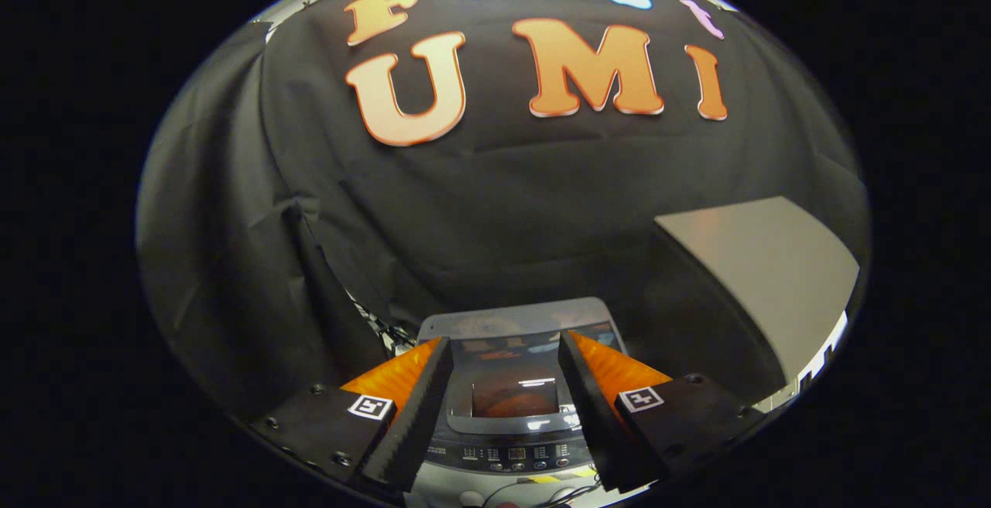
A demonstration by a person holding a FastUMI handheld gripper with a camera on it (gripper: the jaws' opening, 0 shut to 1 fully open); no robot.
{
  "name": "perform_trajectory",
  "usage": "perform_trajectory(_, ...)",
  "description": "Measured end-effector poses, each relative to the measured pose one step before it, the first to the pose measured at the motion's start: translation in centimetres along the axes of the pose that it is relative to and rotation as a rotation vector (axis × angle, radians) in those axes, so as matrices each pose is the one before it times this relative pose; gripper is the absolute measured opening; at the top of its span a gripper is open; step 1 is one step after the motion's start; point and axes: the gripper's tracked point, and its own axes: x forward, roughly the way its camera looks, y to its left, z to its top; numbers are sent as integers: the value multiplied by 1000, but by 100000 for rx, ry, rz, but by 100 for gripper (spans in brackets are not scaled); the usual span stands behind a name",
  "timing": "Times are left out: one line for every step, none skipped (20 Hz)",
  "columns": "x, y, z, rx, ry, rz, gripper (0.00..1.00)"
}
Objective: Put the clothes into the washing machine and then close the washing machine lid.
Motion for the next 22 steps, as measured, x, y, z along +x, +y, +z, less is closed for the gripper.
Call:
perform_trajectory(-1998, -343, 1678, 860, -3624, 1120, 91)
perform_trajectory(-2333, -557, 1862, 824, -3892, -16, 91)
perform_trajectory(-1995, -759, 1949, -361, -4075, 32, 91)
perform_trajectory(-1933, -874, 1957, -1395, -4324, -970, 91)
perform_trajectory(-1840, -1004, 1981, -2414, -4049, -1638, 91)
perform_trajectory(-1618, -1027, 1479, -2454, -3366, -1756, 91)
perform_trajectory(-1442, -1048, 1490, -1686, -3064, -1519, 91)
perform_trajectory(-1246, -975, 1155, -617, -2507, -483, 91)
perform_trajectory(-1287, -849, 1265, -127, -2352, -393, 91)
perform_trajectory(-1225, -628, 1185, -527, -1764, 9, 91)
perform_trajectory(-1087, -591, 1263, -242, -2644, 960, 91)
perform_trajectory(-1199, -461, 1477, -544, -1987, 138, 91)
perform_trajectory(-947, -718, 1224, -32, -1641, -314, 91)
perform_trajectory(-766, -830, 1017, 258, -1677, 392, 91)
perform_trajectory(-400, -920, 804, 166, -1001, -597, 91)
perform_trajectory(-255, -992, 883, -192, -2035, 194, 91)
perform_trajectory(-172, -931, 940, -447, -1409, -682, 91)
perform_trajectory(-165, -778, 584, -557, -911, 71, 91)
perform_trajectory(-170, -902, 434, -721, -791, -901, 91)
perform_trajectory(-196, -959, 389, -240, -183, -542, 91)
perform_trajectory(-102, -632, 74, -333, 211, 198, 91)
perform_trajectory(-12, -475, 477, 381, -974, 414, 91)
